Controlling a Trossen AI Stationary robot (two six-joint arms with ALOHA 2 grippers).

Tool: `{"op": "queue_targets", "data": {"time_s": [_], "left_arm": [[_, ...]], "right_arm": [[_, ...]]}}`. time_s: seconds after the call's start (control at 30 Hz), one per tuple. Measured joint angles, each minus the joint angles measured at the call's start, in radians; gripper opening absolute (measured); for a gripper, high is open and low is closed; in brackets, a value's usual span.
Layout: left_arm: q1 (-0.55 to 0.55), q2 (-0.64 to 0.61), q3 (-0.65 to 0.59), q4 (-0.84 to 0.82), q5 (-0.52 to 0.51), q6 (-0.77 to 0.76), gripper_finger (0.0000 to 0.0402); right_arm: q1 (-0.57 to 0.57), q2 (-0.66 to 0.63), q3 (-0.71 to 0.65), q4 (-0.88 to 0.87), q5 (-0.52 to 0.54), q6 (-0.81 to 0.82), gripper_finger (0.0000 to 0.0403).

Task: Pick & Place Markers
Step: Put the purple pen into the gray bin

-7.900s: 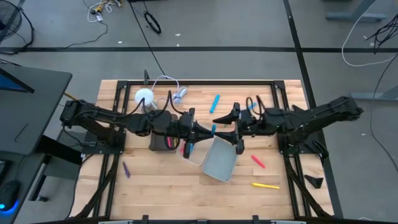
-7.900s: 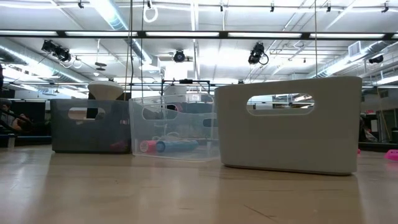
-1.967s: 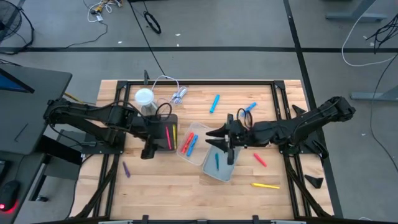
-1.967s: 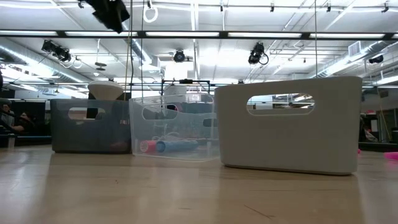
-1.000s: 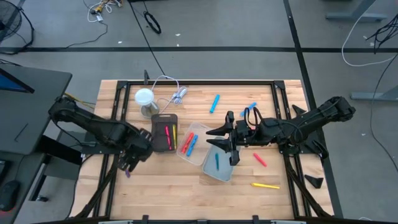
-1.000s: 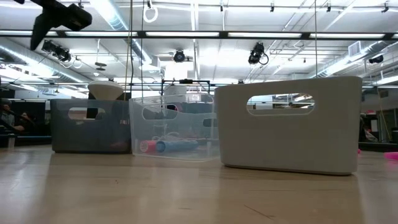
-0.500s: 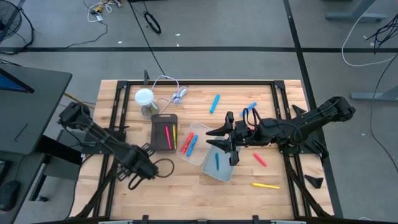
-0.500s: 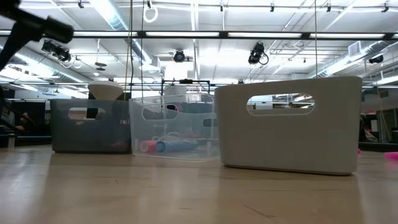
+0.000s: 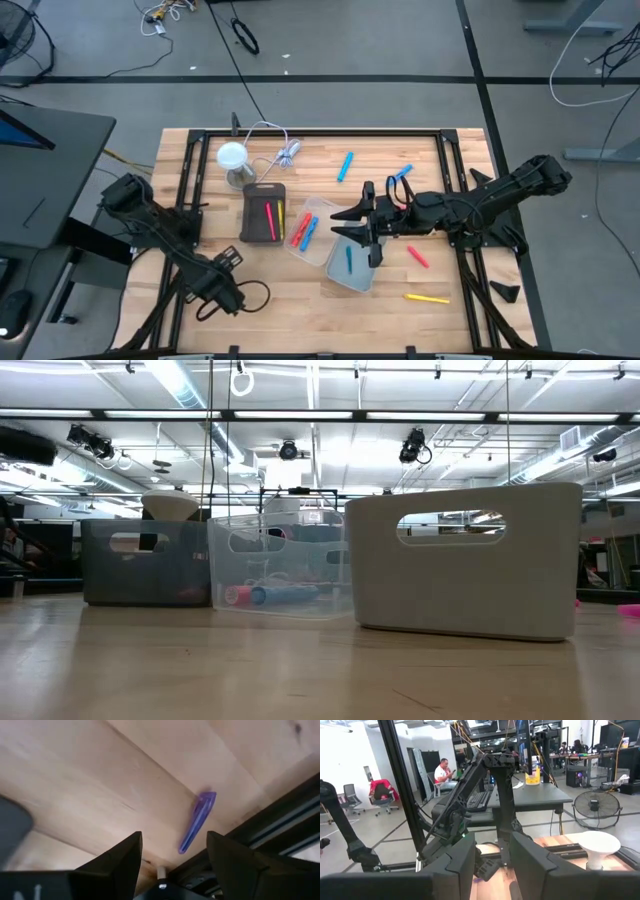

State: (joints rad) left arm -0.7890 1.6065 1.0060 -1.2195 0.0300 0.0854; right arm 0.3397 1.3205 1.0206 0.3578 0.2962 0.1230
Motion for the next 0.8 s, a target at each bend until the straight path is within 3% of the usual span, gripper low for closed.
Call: {"op": "queue_targets", "data": {"time_s": [0.47,0.8], "left_arm": [[-0.103,0.001,-0.164,0.071,0.051,-0.094,0.0227],[-0.121,-0.003,-0.228,0.183,0.011,-0.118,0.0206]], "right_arm": [[0.000,0.000,0.000,-0.047,0.000,0.056,0.0126],[0.002,0.000,0.000,-0.058,0.000,0.079,0.0126]]}}
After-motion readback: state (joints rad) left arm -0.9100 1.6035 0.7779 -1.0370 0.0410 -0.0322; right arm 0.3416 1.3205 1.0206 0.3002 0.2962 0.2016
